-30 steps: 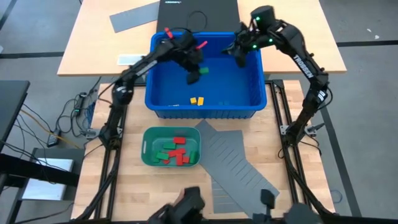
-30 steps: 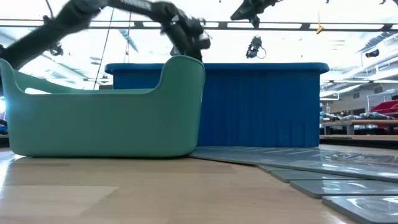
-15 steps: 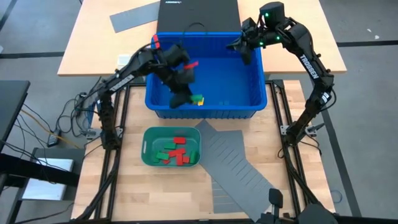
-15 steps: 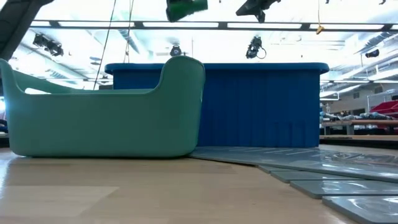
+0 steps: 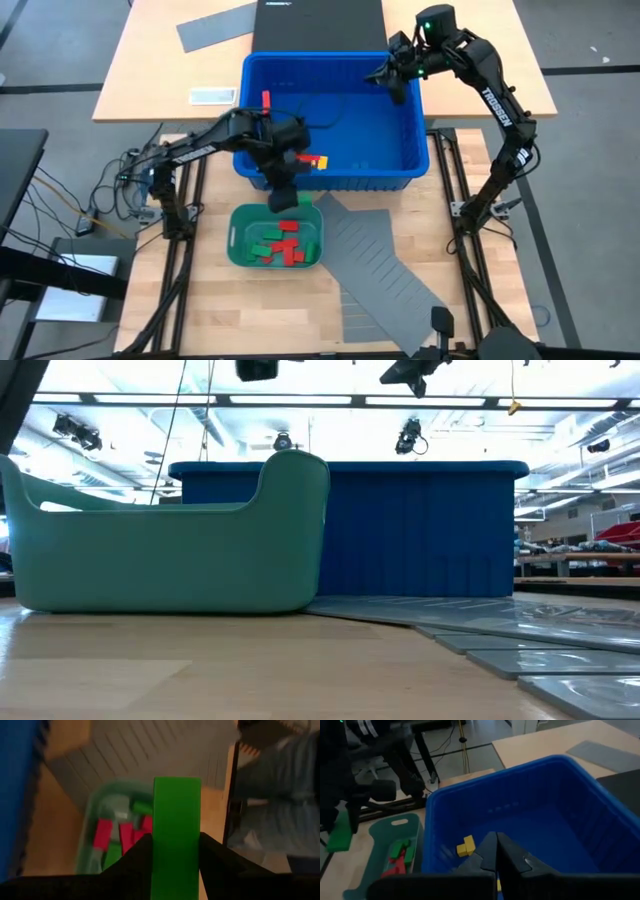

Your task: Sort Items/Unsort Items

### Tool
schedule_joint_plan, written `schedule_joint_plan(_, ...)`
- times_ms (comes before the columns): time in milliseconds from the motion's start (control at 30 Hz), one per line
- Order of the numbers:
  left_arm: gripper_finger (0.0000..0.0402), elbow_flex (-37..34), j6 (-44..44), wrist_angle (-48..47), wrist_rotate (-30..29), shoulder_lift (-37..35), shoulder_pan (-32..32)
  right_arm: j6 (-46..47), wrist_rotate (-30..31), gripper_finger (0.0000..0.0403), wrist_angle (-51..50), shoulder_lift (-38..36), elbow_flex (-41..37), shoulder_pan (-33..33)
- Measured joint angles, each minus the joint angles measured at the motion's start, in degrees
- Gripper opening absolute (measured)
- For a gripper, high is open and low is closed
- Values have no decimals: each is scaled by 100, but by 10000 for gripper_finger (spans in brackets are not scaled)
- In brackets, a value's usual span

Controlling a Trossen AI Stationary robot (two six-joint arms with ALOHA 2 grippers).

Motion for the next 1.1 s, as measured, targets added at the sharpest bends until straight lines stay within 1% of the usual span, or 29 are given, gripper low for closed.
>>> schedule_joint_plan(100,126,-812,19,26,41,-367,-79,-36,0,0,-171,0,0,0)
schedule_joint_plan(267,126,-2803,29,186,276,-1382,-90,-151,-2,0,-450,2,0,0)
schedule_joint_plan(300,126,-3197,1,369,387,-1595,-89,-153,-2,0,-499,2,0,0)
schedule_joint_plan(400,126,-4245,-287,1345,597,-2212,-94,-153,-2,0,-539,2,0,0)
schedule_joint_plan(500,126,-5059,-549,2236,550,-2647,-91,-153,-2,0,-542,2,-1,0)
schedule_joint_plan(600,126,-5787,-634,2558,303,-2754,-90,-153,-2,0,-537,2,-2,0)
schedule_joint_plan(700,126,-6415,-605,2817,287,-2741,-91,-155,-2,0,-531,4,-2,0)
schedule_joint_plan(867,126,-7277,-570,3806,291,-2717,-91,-135,-2,1,-526,4,-2,2)
schedule_joint_plan(1000,127,-7539,-816,4295,334,-2714,-89,19,-2,1,-492,4,-2,28)
schedule_joint_plan(1033,132,-7548,-879,4321,430,-2712,-86,78,0,1,-462,4,-2,49)
schedule_joint_plan(1100,165,-7518,-945,4330,626,-2712,-84,264,18,1,-357,4,-4,127)
